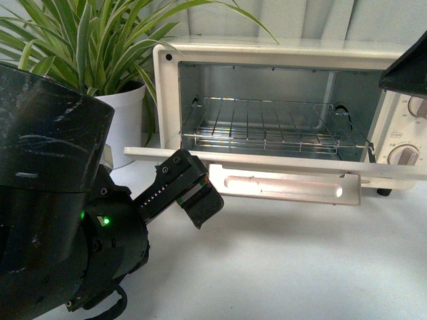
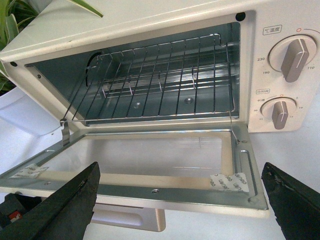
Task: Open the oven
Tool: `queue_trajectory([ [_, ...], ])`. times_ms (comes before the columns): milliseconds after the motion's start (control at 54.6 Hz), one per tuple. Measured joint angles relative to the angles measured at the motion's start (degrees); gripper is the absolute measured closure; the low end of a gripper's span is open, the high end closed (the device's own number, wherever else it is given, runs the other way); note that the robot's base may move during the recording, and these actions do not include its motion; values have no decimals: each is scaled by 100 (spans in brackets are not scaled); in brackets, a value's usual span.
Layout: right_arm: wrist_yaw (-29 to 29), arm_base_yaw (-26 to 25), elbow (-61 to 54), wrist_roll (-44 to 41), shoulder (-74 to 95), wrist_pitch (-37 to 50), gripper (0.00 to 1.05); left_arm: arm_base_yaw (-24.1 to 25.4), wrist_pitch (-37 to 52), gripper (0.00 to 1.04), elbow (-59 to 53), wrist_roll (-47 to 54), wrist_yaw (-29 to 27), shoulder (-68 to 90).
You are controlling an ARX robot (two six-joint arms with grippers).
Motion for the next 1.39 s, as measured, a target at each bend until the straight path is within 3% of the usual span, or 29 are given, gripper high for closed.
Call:
queue_trajectory([
  [990,-96,-197,-568,-2,-114,192,9,-450,-417,7,-219,3497,-1117,-92],
  [1393,-234,-238,-640,-7,-153,232,9,-581,-518,7,-273,4341,-1349,-76],
])
